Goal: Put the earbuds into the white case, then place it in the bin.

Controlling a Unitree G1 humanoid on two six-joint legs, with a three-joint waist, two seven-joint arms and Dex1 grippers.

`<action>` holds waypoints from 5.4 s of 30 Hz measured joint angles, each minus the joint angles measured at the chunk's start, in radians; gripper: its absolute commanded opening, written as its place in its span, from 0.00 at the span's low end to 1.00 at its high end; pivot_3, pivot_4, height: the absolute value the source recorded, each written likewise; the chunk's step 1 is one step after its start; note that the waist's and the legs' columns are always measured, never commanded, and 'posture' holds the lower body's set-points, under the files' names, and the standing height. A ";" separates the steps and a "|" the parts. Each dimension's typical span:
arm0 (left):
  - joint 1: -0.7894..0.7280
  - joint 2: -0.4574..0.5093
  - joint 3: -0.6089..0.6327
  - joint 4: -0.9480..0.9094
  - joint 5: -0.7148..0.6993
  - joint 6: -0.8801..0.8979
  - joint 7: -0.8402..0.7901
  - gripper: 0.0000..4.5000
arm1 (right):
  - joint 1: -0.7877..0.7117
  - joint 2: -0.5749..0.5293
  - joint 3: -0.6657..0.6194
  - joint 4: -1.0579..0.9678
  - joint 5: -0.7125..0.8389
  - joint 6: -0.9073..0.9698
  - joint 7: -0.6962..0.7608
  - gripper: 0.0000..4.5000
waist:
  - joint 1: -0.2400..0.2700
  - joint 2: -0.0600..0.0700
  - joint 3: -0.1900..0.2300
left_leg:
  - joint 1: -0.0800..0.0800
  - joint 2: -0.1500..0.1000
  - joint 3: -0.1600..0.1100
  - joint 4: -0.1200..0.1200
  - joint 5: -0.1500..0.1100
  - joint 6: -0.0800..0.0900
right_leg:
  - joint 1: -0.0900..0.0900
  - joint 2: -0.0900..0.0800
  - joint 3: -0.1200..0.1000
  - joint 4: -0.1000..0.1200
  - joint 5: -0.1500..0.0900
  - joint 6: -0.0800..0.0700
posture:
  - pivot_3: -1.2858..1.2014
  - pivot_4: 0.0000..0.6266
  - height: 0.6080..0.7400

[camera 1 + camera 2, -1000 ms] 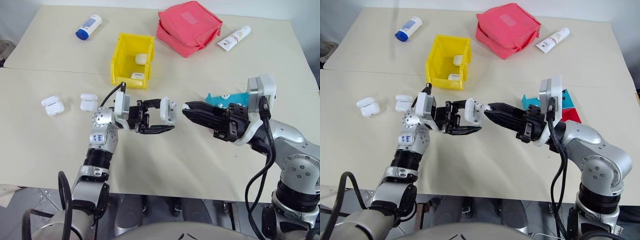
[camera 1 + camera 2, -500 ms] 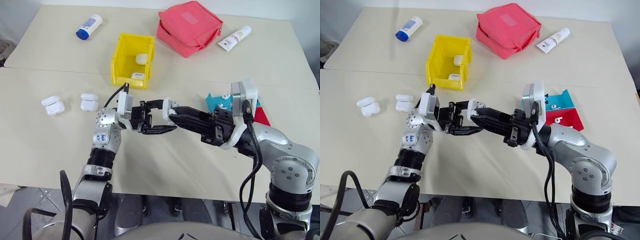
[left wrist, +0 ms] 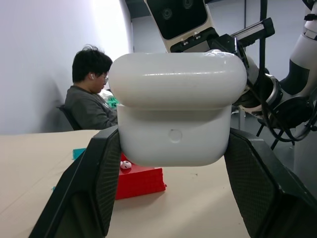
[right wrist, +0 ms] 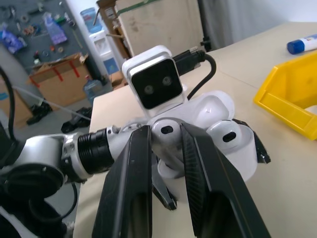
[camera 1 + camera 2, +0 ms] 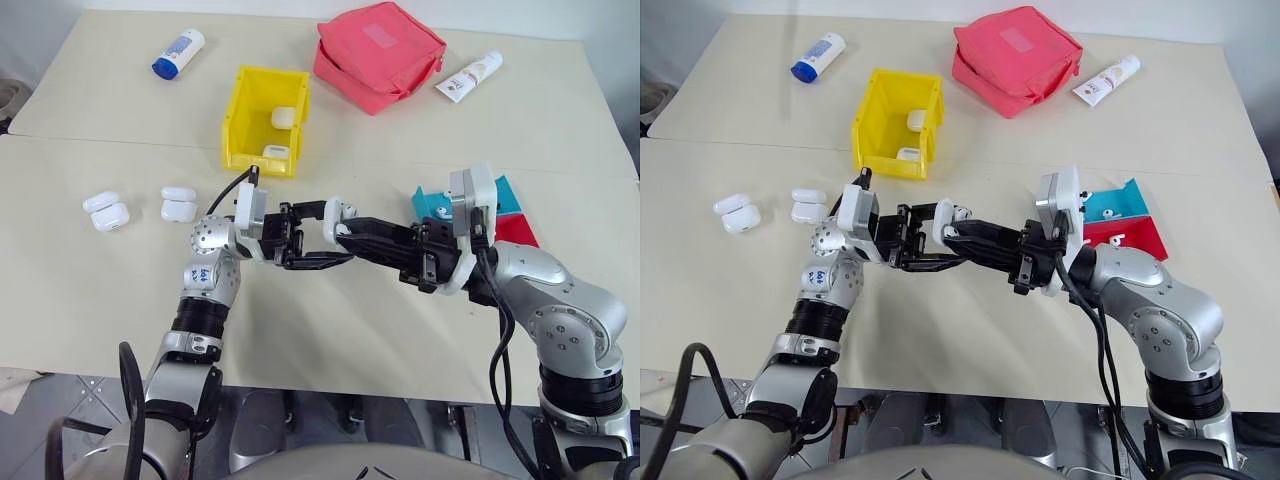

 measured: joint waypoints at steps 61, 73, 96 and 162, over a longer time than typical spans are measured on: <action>0.014 0.023 0.035 0.003 0.019 -0.052 -0.028 0.62 | -0.115 -0.261 0.016 0.079 -0.110 0.135 0.073 0.53 | 0.000 0.000 0.000 | -0.001 0.000 -0.001 0.000 0.000 0.000 | 0.000 -0.001 -0.002 0.000 0.000 0.000 | 0.52 0.24 1.00; 0.016 0.016 0.017 -0.005 -0.001 0.003 -0.040 0.62 | -0.226 -0.109 0.062 0.161 -0.248 0.092 -0.040 0.53 | 0.000 0.000 0.000 | -0.001 0.000 -0.001 0.001 0.000 0.000 | 0.000 -0.001 -0.002 0.000 0.000 0.000 | 0.52 0.24 1.00; 0.003 0.015 0.019 0.043 -0.001 -0.017 -0.040 0.62 | -0.307 -0.143 0.052 0.103 -0.203 0.140 0.000 0.53 | 0.000 0.000 0.000 | -0.002 0.000 -0.002 0.001 0.000 0.000 | 0.000 -0.001 -0.003 0.000 0.000 0.000 | 0.52 0.24 1.00; -0.142 0.120 0.091 0.078 0.230 -0.100 0.463 0.62 | -0.224 -0.208 -0.089 0.133 -0.247 0.044 0.109 0.15 | 0.006 0.000 0.000 | -0.006 -0.007 -0.010 0.001 0.002 0.002 | 0.001 -0.008 -0.010 0.000 0.001 0.001 | 0.52 0.24 1.00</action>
